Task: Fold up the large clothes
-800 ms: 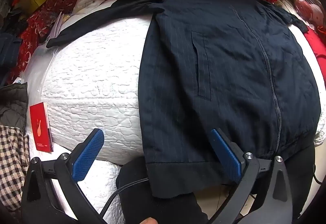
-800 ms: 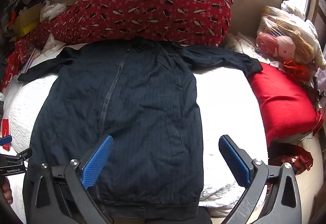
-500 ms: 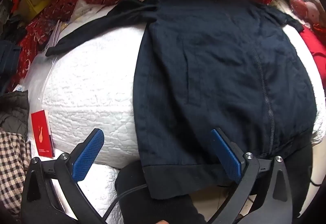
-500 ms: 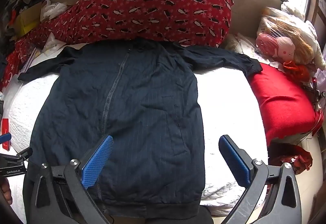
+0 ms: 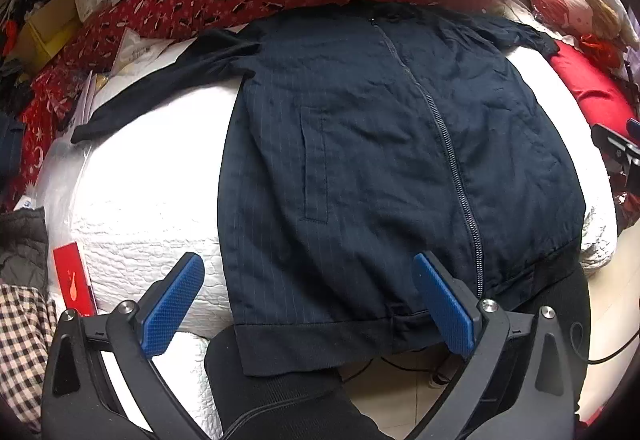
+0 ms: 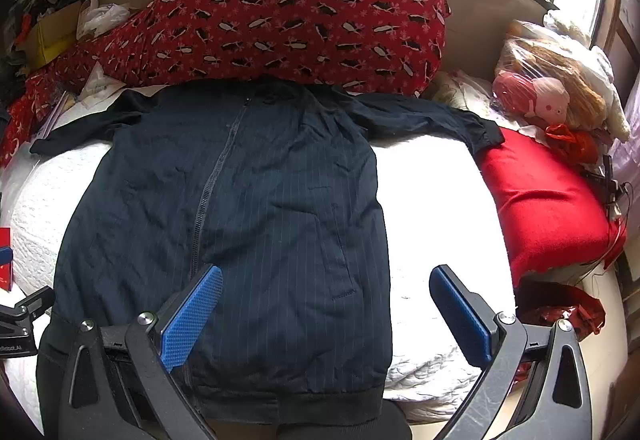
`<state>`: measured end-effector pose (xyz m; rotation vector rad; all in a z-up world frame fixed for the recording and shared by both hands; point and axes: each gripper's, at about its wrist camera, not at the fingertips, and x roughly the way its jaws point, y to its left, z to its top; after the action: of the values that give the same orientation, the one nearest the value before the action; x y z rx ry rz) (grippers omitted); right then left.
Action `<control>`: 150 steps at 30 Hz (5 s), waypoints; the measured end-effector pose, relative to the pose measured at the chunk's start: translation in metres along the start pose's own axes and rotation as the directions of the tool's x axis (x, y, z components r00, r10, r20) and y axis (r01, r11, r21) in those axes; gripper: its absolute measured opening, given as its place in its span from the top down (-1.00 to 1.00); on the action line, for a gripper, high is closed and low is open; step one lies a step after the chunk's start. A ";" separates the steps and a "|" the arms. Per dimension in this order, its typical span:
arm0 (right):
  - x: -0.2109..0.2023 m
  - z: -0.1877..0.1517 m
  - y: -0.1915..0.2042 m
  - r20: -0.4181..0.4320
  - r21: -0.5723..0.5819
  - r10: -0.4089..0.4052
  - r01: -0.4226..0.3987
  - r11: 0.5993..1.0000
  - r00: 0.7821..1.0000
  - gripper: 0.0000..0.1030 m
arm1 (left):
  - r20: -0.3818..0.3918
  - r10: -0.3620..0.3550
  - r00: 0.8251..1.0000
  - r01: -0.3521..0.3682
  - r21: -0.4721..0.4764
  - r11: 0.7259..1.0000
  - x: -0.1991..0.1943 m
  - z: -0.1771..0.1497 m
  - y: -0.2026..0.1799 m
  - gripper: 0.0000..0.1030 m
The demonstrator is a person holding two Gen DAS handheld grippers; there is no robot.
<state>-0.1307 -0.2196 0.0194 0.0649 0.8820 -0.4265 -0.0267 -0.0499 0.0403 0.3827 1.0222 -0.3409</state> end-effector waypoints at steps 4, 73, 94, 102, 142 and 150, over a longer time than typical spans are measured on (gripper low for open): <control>-0.001 -0.002 -0.004 0.007 0.012 -0.005 0.005 1.000 1.000 -0.99 | 0.006 -0.004 1.000 0.004 -0.005 1.000 -0.005 0.003 -0.002 -1.00; 0.027 -0.013 -0.025 -0.004 0.114 0.043 -0.042 0.993 0.999 -0.99 | -0.082 -0.074 0.994 0.070 -0.049 0.996 0.032 0.015 0.001 -1.00; 0.080 -0.057 -0.093 -0.094 0.333 0.266 -0.222 0.917 0.959 1.00 | -0.311 -0.173 0.935 0.056 -0.350 0.935 0.114 -0.028 0.091 0.75; 0.115 -0.062 -0.108 -0.237 0.397 0.294 -0.184 0.899 0.926 0.88 | -0.272 -0.240 0.932 0.144 -0.332 0.932 0.073 -0.008 0.078 0.75; 0.298 0.184 -0.383 0.348 0.801 -0.010 -0.291 0.523 0.938 0.96 | -0.014 -0.337 0.941 0.310 -0.359 0.880 0.199 0.237 0.008 -0.18; 0.238 0.253 -0.253 0.407 0.572 0.285 -0.486 0.661 0.868 0.96 | -0.060 -0.407 0.911 0.340 -0.449 0.826 0.210 0.225 0.041 -0.18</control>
<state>0.0892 -0.5880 0.0302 0.8308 0.3676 -0.3093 0.2620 -0.1374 -0.0317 -0.2059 1.2918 -0.4294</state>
